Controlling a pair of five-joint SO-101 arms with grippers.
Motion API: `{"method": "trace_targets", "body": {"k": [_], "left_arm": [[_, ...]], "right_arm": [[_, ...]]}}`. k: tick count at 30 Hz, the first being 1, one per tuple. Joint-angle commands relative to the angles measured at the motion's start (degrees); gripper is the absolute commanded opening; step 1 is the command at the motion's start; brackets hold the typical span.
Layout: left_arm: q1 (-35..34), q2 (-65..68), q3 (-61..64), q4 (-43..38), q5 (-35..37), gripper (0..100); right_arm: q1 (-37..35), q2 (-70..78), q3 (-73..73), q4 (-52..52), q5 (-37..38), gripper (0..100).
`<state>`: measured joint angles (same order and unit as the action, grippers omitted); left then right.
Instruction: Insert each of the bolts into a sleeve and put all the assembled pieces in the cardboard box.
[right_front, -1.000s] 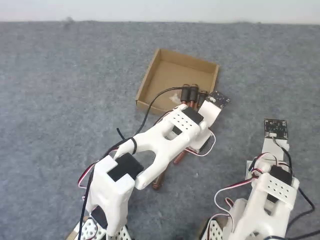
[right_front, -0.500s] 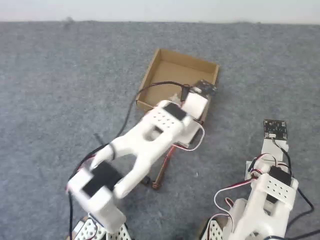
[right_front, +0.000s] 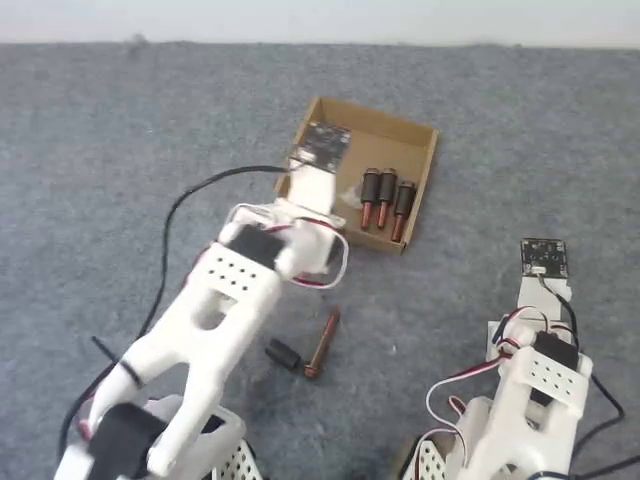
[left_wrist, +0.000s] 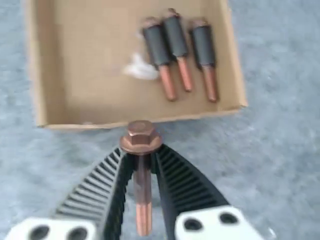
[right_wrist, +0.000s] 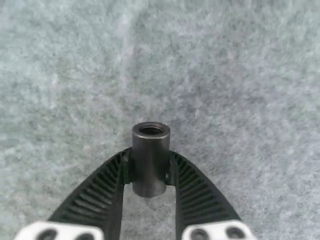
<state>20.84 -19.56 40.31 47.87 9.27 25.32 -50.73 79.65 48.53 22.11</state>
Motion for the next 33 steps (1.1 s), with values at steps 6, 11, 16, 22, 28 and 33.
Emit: {"method": "trace_targets", "body": {"k": [6, 11, 16, 22, 28, 33], "left_arm": [[-11.0, -7.0, 5.4, -4.9, -0.2, 1], [-17.2, -11.3, 12.6, -9.3, -0.2, 1], [-23.3, -14.9, 22.8, -17.5, -0.2, 1], [-29.8, -15.3, 28.2, -20.6, -0.2, 1], [-36.4, -15.3, 29.5, -20.6, -0.4, 1], [-38.7, -15.6, 30.2, -20.4, -0.4, 1]], "right_arm": [[-0.9, -2.2, -0.7, -1.0, 0.1, 0.7], [-5.8, -2.2, -1.0, -1.0, -0.1, 0.9], [-11.9, -2.2, -1.3, -6.1, -9.1, 0.9], [-17.9, -2.2, -5.6, -9.4, -12.6, 0.9], [-26.0, -2.2, -11.1, -12.9, -12.4, 0.9], [-30.7, -1.8, -7.2, -31.1, -12.4, 0.9]]}}
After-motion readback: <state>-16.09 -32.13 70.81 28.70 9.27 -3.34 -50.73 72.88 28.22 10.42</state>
